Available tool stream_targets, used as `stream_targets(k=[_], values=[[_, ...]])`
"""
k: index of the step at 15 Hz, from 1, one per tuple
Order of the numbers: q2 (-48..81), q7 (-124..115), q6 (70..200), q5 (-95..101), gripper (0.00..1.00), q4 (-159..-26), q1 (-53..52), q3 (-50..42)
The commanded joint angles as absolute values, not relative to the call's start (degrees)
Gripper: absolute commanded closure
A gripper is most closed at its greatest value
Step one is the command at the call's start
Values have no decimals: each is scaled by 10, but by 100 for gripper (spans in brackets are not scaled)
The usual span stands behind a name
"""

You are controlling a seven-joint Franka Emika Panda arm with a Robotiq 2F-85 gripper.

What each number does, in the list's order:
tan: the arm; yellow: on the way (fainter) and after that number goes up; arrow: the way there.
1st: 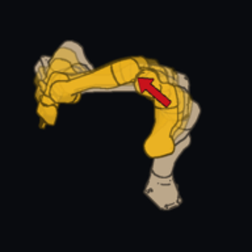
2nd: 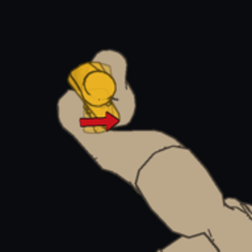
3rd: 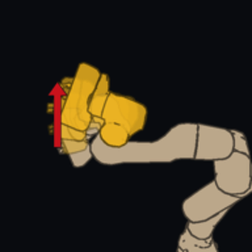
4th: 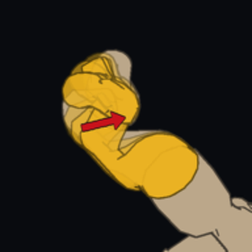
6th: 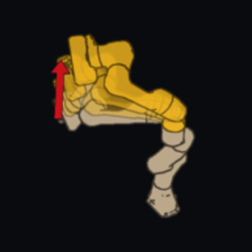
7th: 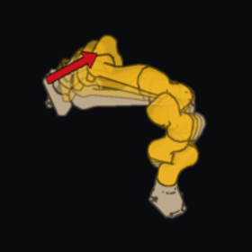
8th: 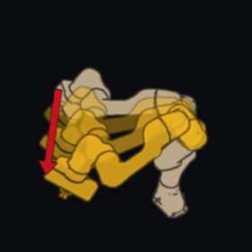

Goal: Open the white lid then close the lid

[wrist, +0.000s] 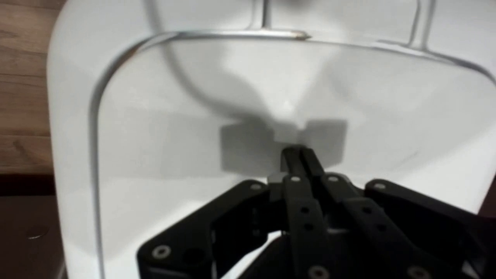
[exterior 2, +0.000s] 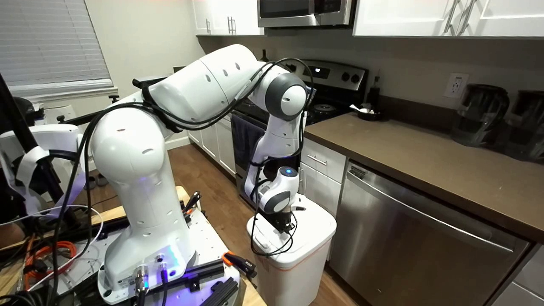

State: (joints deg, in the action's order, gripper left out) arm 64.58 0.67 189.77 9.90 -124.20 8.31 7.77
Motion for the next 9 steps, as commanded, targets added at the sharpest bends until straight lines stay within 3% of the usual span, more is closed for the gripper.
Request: stream_targets(k=[1,9], values=[[590,28,1742,91,94,-1250,99,131],[483,17,1397,3,95,-1179,27,153]])
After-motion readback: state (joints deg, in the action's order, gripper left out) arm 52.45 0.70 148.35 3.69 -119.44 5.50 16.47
